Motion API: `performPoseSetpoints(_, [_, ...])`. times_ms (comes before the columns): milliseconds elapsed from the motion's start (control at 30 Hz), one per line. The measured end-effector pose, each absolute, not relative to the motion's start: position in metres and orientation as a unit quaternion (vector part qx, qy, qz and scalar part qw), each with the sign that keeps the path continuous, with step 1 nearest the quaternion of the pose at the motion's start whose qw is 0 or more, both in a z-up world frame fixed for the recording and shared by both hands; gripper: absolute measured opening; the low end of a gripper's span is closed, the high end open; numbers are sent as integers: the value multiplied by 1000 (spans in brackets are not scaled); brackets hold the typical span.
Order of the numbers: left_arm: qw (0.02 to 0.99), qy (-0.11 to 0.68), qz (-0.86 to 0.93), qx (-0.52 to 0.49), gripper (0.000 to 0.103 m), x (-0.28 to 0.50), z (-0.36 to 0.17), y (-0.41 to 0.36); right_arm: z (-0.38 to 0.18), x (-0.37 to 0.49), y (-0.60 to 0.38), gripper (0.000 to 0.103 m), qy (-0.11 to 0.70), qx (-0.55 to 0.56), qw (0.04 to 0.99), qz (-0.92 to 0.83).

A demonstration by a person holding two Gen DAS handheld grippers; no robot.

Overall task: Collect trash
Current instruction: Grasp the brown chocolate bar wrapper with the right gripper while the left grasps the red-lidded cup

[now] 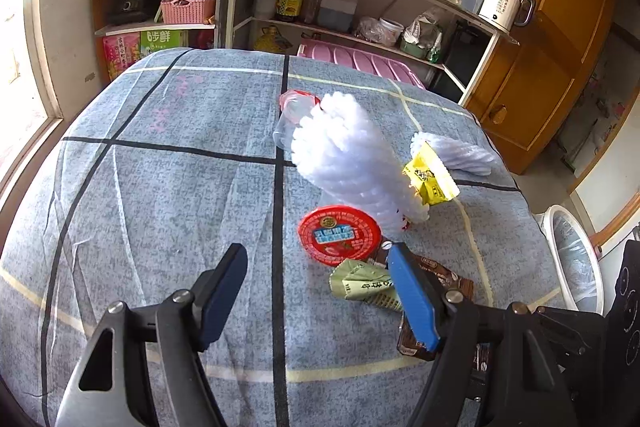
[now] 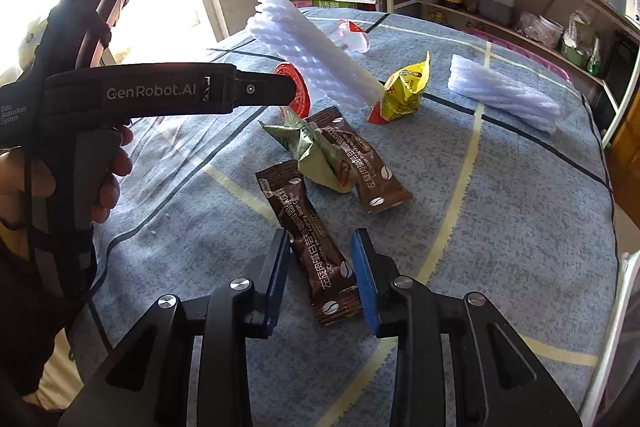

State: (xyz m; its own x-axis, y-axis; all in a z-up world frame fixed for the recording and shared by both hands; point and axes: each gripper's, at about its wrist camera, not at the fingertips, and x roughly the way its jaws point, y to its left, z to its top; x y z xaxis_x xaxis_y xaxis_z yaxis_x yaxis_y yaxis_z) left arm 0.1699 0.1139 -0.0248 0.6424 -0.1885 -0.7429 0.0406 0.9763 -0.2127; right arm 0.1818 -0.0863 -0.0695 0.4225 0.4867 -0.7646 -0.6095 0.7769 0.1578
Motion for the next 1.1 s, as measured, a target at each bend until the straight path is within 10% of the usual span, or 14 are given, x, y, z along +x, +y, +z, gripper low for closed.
performPoseSetpoints(733, [901,425,-55,-74,75,200,-35,98,-69,176,-98,20,429,-45,844,318])
performPoseSetpoints(1100, [901,425,-47,-78,48,198,-36,103,-68,178,-100,20,430,-41,844,317])
